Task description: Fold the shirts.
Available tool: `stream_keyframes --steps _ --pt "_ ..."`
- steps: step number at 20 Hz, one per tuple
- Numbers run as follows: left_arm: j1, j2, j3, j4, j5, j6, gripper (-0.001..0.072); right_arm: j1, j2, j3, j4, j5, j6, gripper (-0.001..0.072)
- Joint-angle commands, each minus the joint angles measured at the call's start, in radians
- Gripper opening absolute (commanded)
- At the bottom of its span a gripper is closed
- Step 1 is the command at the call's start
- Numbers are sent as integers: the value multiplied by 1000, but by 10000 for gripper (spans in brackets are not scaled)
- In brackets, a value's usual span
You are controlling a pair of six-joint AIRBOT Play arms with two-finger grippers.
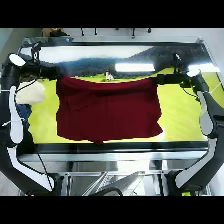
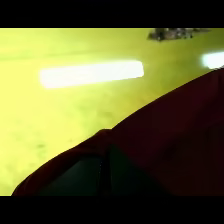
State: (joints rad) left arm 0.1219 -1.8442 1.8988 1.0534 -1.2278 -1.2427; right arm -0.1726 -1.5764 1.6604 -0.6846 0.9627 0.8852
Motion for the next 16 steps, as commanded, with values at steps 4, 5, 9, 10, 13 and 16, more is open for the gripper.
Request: stream_keyframes --steps 4,5,9,10,13,16 --pt "-10 -16 -46 154 -93 -24 17 2 -6 -4 -134 95 66 20" --pt "-5 -16 -64 172 -92 -24 17 2 -6 -17 -143 97 67 20" --pt "-5 -16 -124 211 -41 -41 17 2 -14 -74 -146 83 65 20" --pt "-9 -16 -133 211 -25 -41 17 2 -23 -76 -146 82 66 20" --pt "-20 -16 -142 212 4 -40 17 2 -32 -77 -142 79 65 21" --pt "-21 -16 -128 203 -23 -41 41 0 -19 -76 -124 88 66 306"
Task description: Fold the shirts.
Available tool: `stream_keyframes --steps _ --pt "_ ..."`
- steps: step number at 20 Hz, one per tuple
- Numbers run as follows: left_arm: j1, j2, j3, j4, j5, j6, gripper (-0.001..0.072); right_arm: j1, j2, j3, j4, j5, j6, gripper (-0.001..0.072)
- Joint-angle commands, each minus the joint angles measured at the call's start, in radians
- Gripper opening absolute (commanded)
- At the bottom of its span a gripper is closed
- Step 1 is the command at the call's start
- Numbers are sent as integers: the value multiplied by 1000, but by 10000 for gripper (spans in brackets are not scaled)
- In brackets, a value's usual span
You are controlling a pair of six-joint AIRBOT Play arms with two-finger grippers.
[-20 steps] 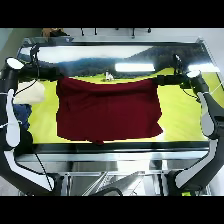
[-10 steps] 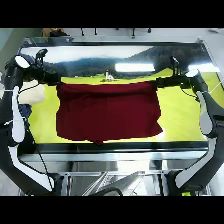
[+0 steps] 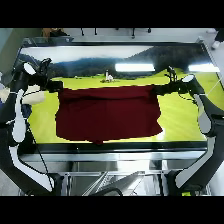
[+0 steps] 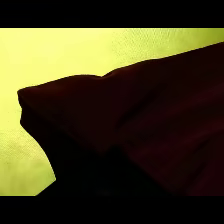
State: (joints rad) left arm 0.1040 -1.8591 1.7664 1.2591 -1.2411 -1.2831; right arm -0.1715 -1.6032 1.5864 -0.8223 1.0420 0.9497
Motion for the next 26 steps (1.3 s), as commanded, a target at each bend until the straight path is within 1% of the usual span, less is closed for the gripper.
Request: stream_keyframes --steps 1,2,3,5,6,7,10,13,18,21,24,26 --pt "-2 0 24 -3 -46 -1 388 -2 23 -2 13 19 1 305" --pt "-1 0 50 -2 -84 -13 677 -9 47 -2 9 33 1 305" --pt "2 0 88 -2 -131 -30 693 -23 73 -2 -3 53 1 305" --pt "16 0 166 -3 -229 -48 693 -66 127 -2 -15 118 7 307" --pt "22 5 191 -3 -261 -68 693 -98 150 -2 -16 162 11 335" --pt "34 26 187 -4 -266 -89 693 -129 164 -3 -16 205 28 399" --pt "69 135 55 -3 -267 -95 692 -221 174 -24 -16 344 55 399" --pt "113 267 -176 -3 -257 -94 692 -282 177 -119 -19 401 61 399" --pt "205 495 -658 -3 -182 -67 692 -305 195 -360 -38 413 45 398" --pt "240 590 -886 -5 -116 -60 692 -293 196 -477 -34 414 27 398" --pt "213 634 -1011 -5 -37 -52 691 -263 201 -547 -31 415 18 398" --pt "175 633 -1045 -5 20 -52 690 -230 206 -571 -32 414 14 397"
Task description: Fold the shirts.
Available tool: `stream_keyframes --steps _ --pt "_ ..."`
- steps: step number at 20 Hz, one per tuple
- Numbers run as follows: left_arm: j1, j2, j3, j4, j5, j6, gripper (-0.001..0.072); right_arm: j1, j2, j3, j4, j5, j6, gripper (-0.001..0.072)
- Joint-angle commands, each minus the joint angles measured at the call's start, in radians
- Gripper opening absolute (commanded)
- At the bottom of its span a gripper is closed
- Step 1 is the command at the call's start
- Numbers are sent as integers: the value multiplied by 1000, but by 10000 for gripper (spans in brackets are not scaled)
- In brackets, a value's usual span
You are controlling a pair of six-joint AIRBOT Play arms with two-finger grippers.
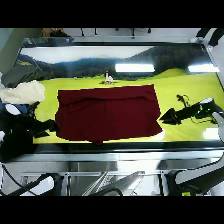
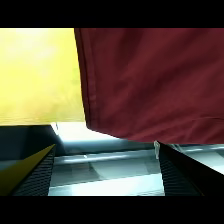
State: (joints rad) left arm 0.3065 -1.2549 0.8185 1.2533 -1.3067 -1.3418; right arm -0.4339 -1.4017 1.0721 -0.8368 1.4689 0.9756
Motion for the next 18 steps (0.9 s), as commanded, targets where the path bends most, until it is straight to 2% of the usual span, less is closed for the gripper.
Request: stream_keyframes --steps 1,2,5,9,10,11,13,14,18 --pt "-48 29 -111 0 120 6 659 50 7 -62 -17 -12 -15 397" --pt "-69 29 -121 -1 152 6 597 69 9 -64 -18 -12 -15 386" --pt "-123 26 -132 -18 198 6 595 116 11 -64 -18 -12 -15 357" --pt "-135 -20 -132 -124 237 39 589 124 12 -64 -19 19 -15 357" --pt "-135 -41 -126 -122 239 41 307 124 13 -64 -24 37 -14 351" --pt "-134 -63 -111 -124 231 48 26 124 16 -64 -27 54 -16 238" --pt "-135 -91 -68 -132 203 61 18 124 35 -64 -27 58 -19 192" --pt "-135 -96 -37 -131 192 61 18 124 51 -64 -28 57 -24 75" --pt "-134 -45 83 -130 161 61 17 123 139 -61 -23 48 -26 19"
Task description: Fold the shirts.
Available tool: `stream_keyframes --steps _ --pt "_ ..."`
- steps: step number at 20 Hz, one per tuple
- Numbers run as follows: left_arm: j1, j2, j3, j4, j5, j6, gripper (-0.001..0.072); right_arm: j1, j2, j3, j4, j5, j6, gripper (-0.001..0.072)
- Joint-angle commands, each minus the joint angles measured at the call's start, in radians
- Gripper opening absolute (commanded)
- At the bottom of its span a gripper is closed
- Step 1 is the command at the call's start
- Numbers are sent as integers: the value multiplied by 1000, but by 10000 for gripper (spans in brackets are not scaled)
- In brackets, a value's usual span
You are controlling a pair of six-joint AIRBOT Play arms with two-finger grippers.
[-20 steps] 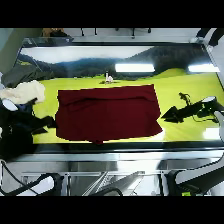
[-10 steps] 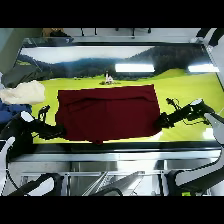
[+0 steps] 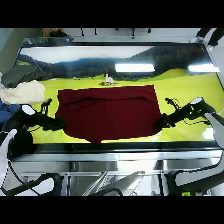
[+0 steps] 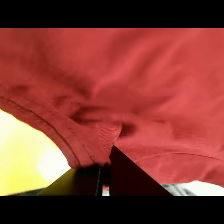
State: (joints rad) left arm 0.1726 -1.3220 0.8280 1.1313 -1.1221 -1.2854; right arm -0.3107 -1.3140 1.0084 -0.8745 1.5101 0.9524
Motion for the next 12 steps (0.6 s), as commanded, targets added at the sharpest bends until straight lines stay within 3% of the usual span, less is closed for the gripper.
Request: stream_keyframes --steps 1,4,8,10,12 --pt "0 45 106 -12 -36 4 17 0 76 5 36 -5 -4 19" --pt "1 143 243 -129 -90 34 16 0 156 108 212 -6 -41 19" --pt "10 322 599 -316 -94 43 16 -19 289 547 570 -65 -69 20" --pt "39 390 842 -395 -80 39 16 -39 343 799 602 -175 -82 20" --pt "94 430 1076 -396 -80 19 16 -51 397 993 523 -275 -81 20"
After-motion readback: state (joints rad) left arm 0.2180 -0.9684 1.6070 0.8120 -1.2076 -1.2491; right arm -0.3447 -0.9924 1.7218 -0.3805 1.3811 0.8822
